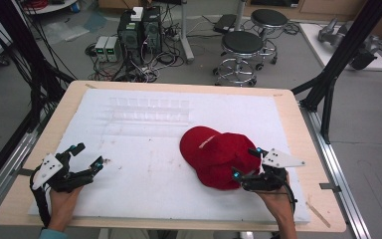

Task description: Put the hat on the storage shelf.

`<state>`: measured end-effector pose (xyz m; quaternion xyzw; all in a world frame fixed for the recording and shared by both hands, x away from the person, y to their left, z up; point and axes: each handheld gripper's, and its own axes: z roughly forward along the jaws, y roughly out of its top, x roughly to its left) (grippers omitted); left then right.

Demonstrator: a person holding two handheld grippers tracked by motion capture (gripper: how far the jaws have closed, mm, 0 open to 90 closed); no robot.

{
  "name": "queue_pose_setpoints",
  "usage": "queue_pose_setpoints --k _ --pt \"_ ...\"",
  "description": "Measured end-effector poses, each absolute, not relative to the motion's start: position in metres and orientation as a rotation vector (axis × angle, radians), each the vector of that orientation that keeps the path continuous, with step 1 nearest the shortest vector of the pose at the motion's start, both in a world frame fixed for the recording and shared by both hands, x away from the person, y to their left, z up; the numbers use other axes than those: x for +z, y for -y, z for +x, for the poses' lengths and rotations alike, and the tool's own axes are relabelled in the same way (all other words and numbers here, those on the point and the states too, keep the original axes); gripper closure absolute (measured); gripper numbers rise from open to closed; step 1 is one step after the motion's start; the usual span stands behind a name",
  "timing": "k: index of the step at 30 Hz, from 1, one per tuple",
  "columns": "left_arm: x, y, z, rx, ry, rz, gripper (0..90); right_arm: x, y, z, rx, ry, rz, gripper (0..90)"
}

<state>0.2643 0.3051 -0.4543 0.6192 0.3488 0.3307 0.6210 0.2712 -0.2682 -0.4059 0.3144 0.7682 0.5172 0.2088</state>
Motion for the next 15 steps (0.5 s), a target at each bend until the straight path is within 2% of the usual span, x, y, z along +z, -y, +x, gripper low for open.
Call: queue_pose_setpoints --k 15 --pt "-0.454 -0.305 0.265 0.760 -0.803 1.423 15.4 -0.403 0.266 0.282 1.309 -2.282 0.946 9.6"
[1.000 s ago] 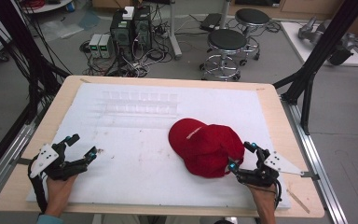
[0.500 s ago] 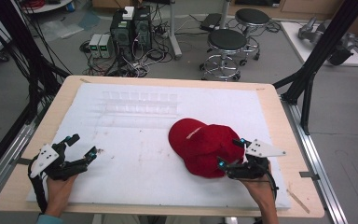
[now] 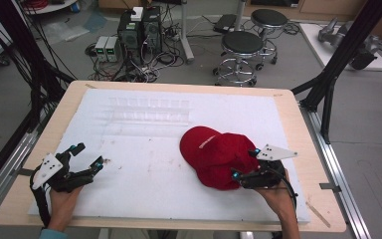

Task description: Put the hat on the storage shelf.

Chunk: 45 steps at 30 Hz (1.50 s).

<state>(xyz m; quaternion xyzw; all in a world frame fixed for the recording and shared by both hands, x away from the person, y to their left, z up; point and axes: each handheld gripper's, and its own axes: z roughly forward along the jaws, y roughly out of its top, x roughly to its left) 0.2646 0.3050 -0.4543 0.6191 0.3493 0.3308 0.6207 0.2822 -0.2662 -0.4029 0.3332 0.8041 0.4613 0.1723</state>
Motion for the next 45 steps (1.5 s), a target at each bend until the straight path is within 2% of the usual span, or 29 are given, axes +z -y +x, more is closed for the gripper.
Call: queue_pose_setpoints --k 2,4,6,8,12,16,19,30,45 --pt "-0.454 -0.305 0.265 0.760 -0.803 1.423 15.4 -0.403 0.266 0.285 1.292 -2.302 0.978 9.9" --pt "-0.454 -0.305 0.265 0.760 -0.802 1.425 15.4 -0.403 0.266 0.286 1.273 -2.317 0.976 21.0" --pt "-0.454 -0.305 0.265 0.761 -0.804 1.423 15.4 -0.404 0.265 0.287 1.244 -2.330 0.965 25.8" --pt "-0.454 -0.304 0.265 0.768 -0.811 1.425 15.6 -0.404 0.264 0.287 1.210 -2.345 0.956 37.1" --pt "-0.454 -0.303 0.265 0.772 -0.825 1.435 15.4 -0.405 0.264 0.288 1.184 -2.345 0.956 52.6" --pt "-0.453 -0.303 0.266 0.775 -0.831 1.436 15.4 -0.403 0.263 0.287 1.144 -2.345 0.935 77.2" --pt "-0.453 -0.303 0.266 0.775 -0.832 1.434 15.4 -0.401 0.262 0.287 1.143 -2.319 0.923 84.4" --pt "-0.454 -0.304 0.265 0.780 -0.827 1.428 15.3 -0.393 0.255 0.284 1.185 -2.227 0.860 85.7" --pt "-0.453 -0.302 0.265 0.779 -0.821 1.444 15.4 -0.362 0.241 0.284 1.353 -2.182 0.722 85.8"
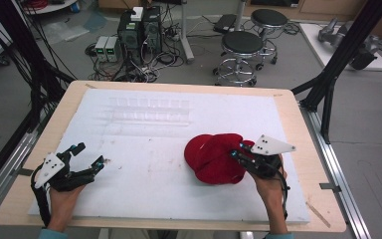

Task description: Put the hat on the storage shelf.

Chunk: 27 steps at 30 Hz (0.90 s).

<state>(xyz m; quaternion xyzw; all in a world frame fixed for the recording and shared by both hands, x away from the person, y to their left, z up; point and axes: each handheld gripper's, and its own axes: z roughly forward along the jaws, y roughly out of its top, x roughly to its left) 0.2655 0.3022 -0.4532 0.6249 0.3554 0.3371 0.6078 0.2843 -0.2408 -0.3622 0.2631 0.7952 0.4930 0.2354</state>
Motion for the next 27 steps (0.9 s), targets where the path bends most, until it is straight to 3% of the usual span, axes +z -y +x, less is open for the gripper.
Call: queue_pose_setpoints --k 18,27 --pt "-0.449 -0.300 0.272 0.726 -0.815 1.521 15.2 -0.343 0.199 0.293 1.538 -2.226 0.539 85.7" --pt "-0.422 -0.289 0.276 0.656 -0.763 1.571 15.5 -0.333 0.170 0.297 1.563 -2.268 0.459 85.8"
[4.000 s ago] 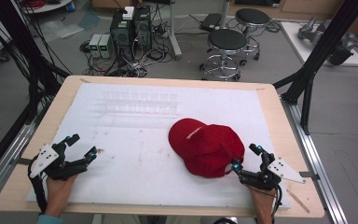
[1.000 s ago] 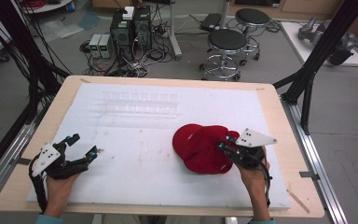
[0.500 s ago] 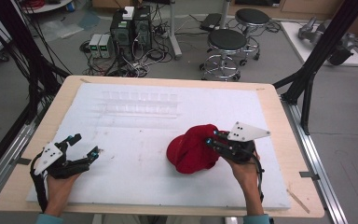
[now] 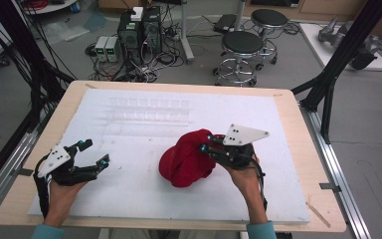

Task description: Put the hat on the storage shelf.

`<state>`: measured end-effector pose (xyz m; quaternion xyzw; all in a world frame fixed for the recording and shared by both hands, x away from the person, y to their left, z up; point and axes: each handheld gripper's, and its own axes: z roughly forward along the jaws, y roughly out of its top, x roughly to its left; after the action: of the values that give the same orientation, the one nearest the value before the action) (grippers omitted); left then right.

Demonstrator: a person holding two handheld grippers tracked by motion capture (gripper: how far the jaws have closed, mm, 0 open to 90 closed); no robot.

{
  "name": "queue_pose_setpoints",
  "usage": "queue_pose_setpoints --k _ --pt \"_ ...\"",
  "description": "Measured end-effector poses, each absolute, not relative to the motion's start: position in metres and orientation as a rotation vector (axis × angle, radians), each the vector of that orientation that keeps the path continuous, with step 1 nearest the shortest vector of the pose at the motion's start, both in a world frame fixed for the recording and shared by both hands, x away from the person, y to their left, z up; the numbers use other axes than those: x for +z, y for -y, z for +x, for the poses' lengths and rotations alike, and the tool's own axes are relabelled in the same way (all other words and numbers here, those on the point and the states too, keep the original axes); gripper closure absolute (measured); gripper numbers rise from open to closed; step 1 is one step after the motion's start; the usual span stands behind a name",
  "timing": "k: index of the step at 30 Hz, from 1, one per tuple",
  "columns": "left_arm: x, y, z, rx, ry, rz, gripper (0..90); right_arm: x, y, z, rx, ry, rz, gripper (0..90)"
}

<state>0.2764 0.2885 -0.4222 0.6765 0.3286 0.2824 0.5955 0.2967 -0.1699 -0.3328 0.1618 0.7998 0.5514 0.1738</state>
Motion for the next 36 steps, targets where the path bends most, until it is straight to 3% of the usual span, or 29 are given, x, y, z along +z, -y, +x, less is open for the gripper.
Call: queue_pose_setpoints --k 14,23,36 --pt "-0.371 -0.265 0.291 0.409 -0.579 1.650 16.9 -0.328 0.138 0.302 1.574 -2.327 0.349 85.8" --pt "-0.357 -0.230 0.300 0.262 -0.427 1.740 16.8 -0.324 0.123 0.302 1.575 -2.354 0.285 85.7" --pt "-0.350 -0.191 0.315 0.150 -0.314 1.785 17.0 -0.317 0.111 0.301 1.565 -2.377 0.215 85.7"
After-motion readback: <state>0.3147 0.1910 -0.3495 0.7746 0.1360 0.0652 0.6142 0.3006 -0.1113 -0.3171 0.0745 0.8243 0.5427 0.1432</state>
